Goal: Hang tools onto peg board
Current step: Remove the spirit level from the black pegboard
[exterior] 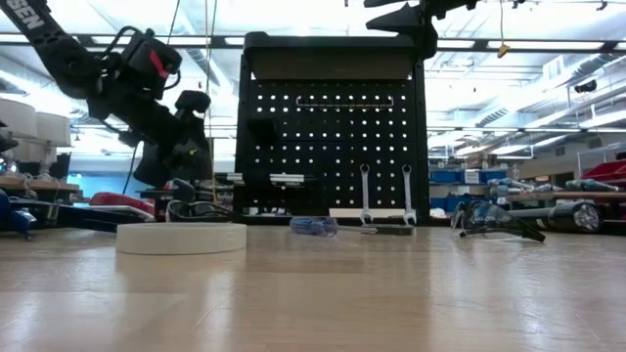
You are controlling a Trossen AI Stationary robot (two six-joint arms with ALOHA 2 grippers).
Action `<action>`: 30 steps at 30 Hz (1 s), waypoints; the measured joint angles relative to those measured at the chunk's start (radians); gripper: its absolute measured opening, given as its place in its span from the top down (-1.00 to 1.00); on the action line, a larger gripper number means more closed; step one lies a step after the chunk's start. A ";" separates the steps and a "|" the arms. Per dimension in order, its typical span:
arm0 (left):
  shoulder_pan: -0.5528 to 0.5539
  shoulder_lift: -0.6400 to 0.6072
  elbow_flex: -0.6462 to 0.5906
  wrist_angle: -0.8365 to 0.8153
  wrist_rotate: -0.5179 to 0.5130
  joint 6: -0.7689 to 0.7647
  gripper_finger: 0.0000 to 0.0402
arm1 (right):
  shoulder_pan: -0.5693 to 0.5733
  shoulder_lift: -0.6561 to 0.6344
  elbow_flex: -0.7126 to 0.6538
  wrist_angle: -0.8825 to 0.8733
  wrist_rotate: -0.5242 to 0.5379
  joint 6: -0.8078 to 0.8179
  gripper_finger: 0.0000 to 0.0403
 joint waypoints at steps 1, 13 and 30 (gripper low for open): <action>0.016 0.000 -0.004 0.015 0.013 0.002 0.05 | 0.000 0.000 0.000 -0.001 0.000 0.000 0.19; 0.179 0.079 -0.005 0.102 0.185 -0.023 -0.36 | 0.000 0.000 0.000 0.000 0.023 -0.013 0.19; 0.204 0.391 0.149 0.247 0.161 -0.128 -0.39 | 0.005 0.001 0.000 0.000 0.023 0.021 0.19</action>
